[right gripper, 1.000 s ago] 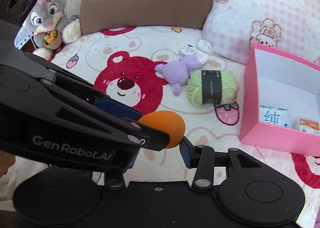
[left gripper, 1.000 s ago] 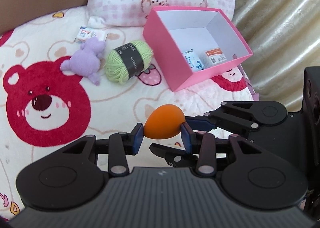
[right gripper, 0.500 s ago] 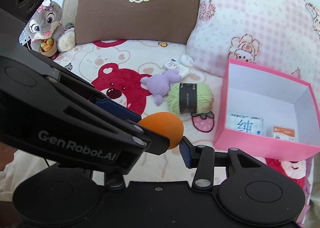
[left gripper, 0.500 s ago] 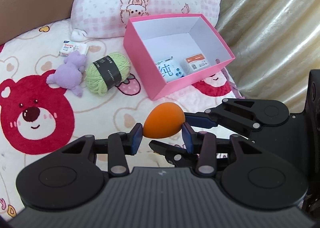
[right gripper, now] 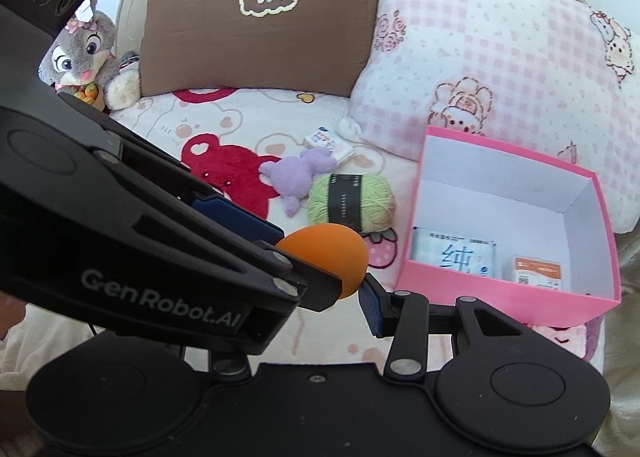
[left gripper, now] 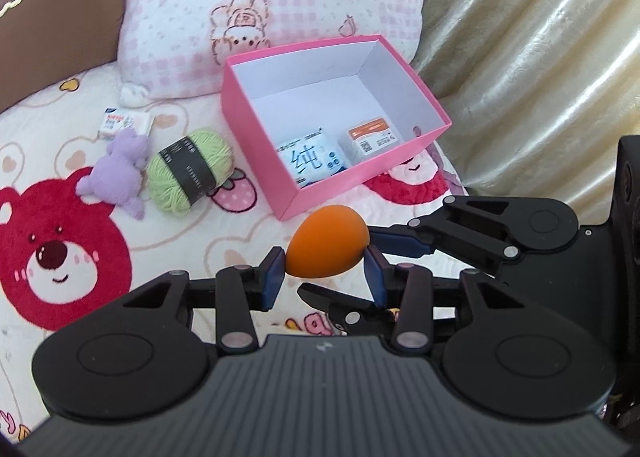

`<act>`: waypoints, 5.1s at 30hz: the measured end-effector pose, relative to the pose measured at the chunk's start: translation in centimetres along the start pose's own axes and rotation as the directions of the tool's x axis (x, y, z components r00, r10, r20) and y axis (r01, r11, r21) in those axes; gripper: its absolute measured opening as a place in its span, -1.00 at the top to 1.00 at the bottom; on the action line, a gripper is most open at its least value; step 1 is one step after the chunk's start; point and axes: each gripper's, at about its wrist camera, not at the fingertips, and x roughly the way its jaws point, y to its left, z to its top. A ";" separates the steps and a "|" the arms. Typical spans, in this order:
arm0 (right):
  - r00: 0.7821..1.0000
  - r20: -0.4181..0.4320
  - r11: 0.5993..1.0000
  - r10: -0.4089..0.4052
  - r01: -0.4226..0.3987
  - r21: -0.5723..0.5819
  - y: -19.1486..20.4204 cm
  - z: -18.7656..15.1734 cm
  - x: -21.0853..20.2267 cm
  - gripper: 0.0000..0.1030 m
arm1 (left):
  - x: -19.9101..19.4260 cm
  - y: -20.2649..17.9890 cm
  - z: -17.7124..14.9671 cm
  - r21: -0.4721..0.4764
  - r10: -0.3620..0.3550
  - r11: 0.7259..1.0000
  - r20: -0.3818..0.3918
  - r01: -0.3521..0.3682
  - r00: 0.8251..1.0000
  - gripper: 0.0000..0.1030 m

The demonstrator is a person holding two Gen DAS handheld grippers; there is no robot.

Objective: Organize objects
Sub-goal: 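Carry the orange sponge with the left gripper over the pink box, then lower the sponge into the pink box and open the left gripper, then withdraw the left gripper from the box toward the green yarn ball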

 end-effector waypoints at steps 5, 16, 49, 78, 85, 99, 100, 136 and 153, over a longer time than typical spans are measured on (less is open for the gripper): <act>1.000 0.028 1.000 0.000 0.000 0.009 -2.0 0.7 -1.0 0.04 | 0.3 -1.4 2.0 0.023 -0.002 1.000 0.018 0.002 1.000 0.21; 0.998 0.060 0.999 -0.035 0.033 0.026 -7.4 3.0 -1.0 0.05 | 3.7 -4.1 7.6 0.008 -0.019 1.000 -0.005 0.019 1.000 0.21; 0.997 -0.071 0.991 -0.013 0.022 0.128 -19.5 1.9 10.9 0.05 | 20.4 -2.3 13.3 -0.127 -0.024 0.992 -0.109 0.010 0.994 0.20; 0.997 -0.066 0.987 -0.041 0.050 0.155 -21.9 0.7 12.6 0.02 | 21.6 0.1 13.2 -0.218 -0.038 0.976 -0.037 0.029 0.999 0.18; 1.000 0.004 0.976 -0.029 0.027 0.214 -21.6 0.9 10.3 0.02 | 19.0 0.5 13.0 -0.165 0.015 0.986 -0.027 -0.019 1.000 0.16; 0.988 0.092 0.961 -0.123 0.096 0.258 -16.1 -0.5 3.3 -0.45 | 10.3 1.2 9.6 -0.075 0.130 0.988 -0.083 -0.137 0.988 -0.14; 0.987 0.095 0.958 -0.132 0.102 0.266 -15.9 -0.6 2.9 -0.45 | 9.7 1.3 9.4 -0.078 0.122 0.989 -0.078 -0.128 0.989 -0.16; 0.990 0.139 0.985 0.039 -0.061 0.159 -3.3 2.0 -1.6 -0.88 | -2.8 11.9 2.1 -0.099 0.225 0.970 0.004 -0.223 0.974 -0.96; 0.992 0.125 0.998 0.014 -0.006 -0.064 3.9 3.6 3.4 -0.88 | -2.0 15.4 0.1 -0.207 0.146 0.969 0.042 -0.134 0.988 -0.95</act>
